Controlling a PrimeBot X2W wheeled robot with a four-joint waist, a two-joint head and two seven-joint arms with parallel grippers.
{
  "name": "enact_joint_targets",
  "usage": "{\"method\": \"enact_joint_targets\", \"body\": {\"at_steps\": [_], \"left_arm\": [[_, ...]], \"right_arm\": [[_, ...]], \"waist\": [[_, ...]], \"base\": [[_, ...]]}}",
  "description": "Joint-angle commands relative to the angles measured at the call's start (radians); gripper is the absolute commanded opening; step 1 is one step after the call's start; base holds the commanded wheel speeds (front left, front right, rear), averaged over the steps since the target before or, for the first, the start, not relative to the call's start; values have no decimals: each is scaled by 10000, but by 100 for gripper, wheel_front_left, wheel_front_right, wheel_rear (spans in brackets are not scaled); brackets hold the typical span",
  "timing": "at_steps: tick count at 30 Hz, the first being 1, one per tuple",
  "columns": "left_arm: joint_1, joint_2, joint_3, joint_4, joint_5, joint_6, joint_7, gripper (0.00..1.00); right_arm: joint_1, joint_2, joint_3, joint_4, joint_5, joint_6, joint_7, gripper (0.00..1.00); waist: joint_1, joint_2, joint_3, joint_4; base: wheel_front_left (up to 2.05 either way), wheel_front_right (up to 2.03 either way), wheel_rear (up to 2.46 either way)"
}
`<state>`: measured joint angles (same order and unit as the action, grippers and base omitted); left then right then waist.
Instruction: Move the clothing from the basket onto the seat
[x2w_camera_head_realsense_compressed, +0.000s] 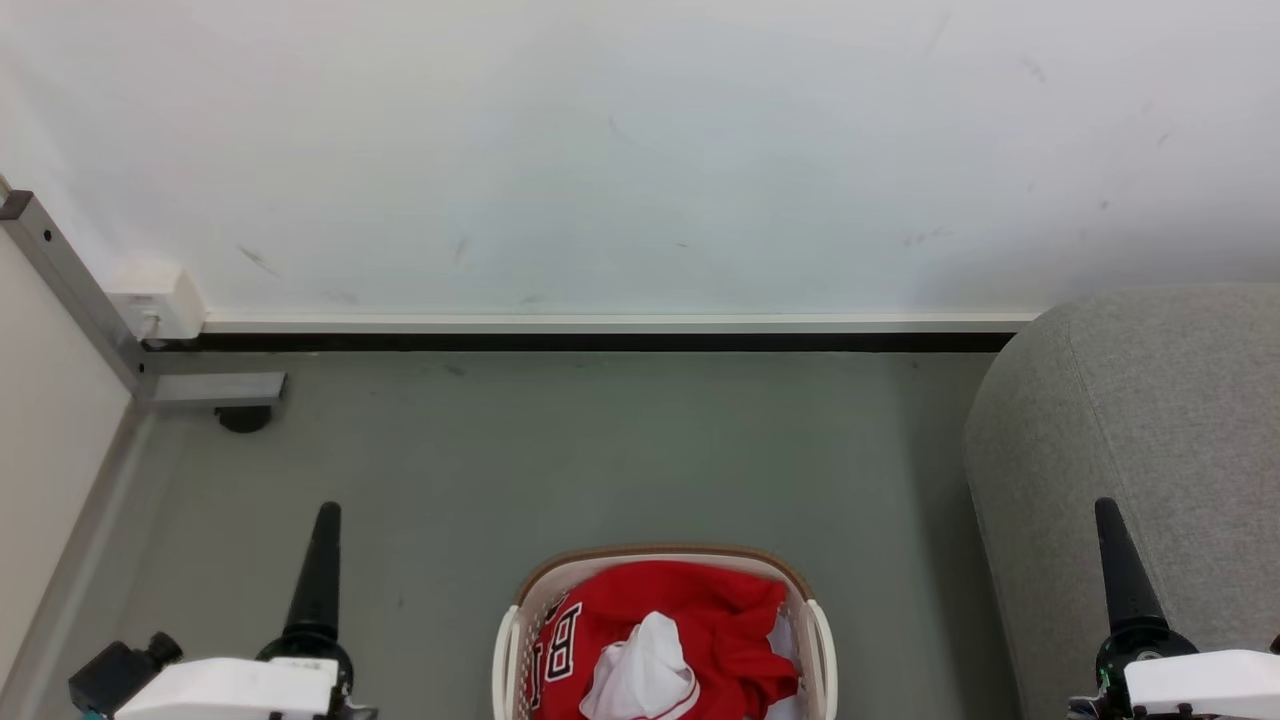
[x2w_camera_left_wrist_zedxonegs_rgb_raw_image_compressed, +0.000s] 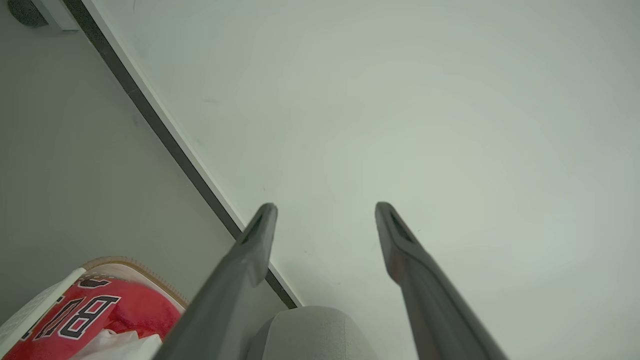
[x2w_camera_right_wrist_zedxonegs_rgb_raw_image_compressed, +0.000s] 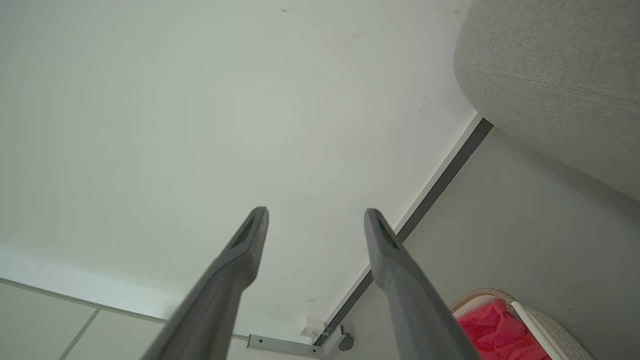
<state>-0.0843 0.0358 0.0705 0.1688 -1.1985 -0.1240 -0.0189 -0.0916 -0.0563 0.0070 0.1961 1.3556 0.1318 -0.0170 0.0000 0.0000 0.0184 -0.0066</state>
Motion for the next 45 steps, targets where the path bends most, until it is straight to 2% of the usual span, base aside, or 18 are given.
{"method": "enact_joint_targets", "body": {"at_steps": [1, 12, 21, 32, 45], "left_arm": [[-260, 94, -13, -280, 512, -42, -95, 100], [-250, 110, -272, -623, 3236, -1, -491, 100], [-177, 192, -494, -482, 5064, 395, -784, 100], [-201, 333, -763, -363, 6347, 680, -1106, 100], [-191, 403, -964, -311, 7541, 670, -1439, 100]], "right_arm": [[-281, -51, 50, -207, -418, -5, -109, 100], [-374, -189, 460, -238, -2945, -7, -507, 100], [-386, -206, 457, -42, -5105, -8, -798, 100], [-466, -60, 496, 277, -6842, -10, -1128, 100], [-597, -27, 734, 680, -8112, -12, -1454, 100]], "waist": [[0, 0, 11, -6], [0, 0, 54, -65], [0, 0, 78, -108], [0, 0, 135, -157], [0, 0, 197, -227]], "base": [[0, 0, 0], [0, 0, 0], [0, 0, 0], [0, 0, 0], [0, 0, 0]]}}
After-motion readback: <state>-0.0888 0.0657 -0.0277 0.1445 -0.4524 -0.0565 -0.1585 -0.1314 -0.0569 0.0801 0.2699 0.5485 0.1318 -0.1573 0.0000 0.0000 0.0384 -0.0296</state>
